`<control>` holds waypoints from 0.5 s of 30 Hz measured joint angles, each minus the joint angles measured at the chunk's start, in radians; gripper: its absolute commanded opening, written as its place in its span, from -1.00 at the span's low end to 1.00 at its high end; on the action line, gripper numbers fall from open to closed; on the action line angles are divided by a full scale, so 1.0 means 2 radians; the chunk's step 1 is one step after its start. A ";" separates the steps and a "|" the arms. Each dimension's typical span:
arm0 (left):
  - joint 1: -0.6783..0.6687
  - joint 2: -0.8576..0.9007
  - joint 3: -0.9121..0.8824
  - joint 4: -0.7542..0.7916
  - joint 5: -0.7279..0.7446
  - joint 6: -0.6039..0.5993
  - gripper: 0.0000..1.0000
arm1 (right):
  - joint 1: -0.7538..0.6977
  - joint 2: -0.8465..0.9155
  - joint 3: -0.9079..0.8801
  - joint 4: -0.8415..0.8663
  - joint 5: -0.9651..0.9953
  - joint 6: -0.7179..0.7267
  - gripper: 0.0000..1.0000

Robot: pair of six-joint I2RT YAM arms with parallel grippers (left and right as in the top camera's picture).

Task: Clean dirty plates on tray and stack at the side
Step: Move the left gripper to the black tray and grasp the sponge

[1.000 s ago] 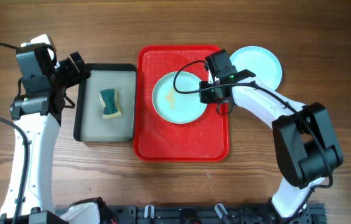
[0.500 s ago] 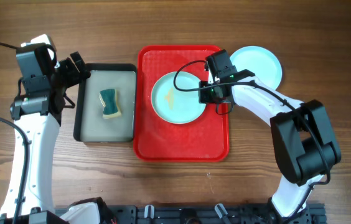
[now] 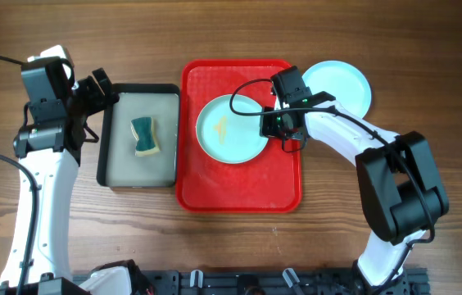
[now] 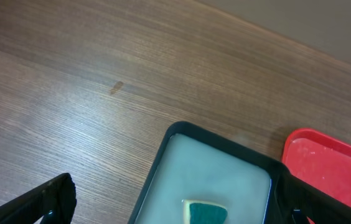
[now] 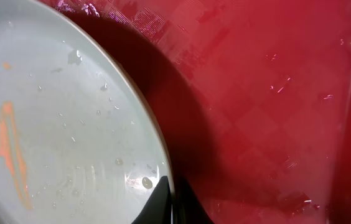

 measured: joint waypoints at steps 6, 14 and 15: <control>0.000 0.001 -0.001 0.048 -0.021 0.006 1.00 | 0.000 0.000 0.000 -0.002 0.000 0.000 -0.91; -0.001 0.001 0.000 -0.076 0.089 -0.019 1.00 | 0.000 0.000 0.000 -0.002 0.000 0.000 -0.91; -0.001 0.001 0.000 -0.102 0.118 -0.021 1.00 | 0.000 0.000 0.000 -0.003 0.000 0.000 -0.92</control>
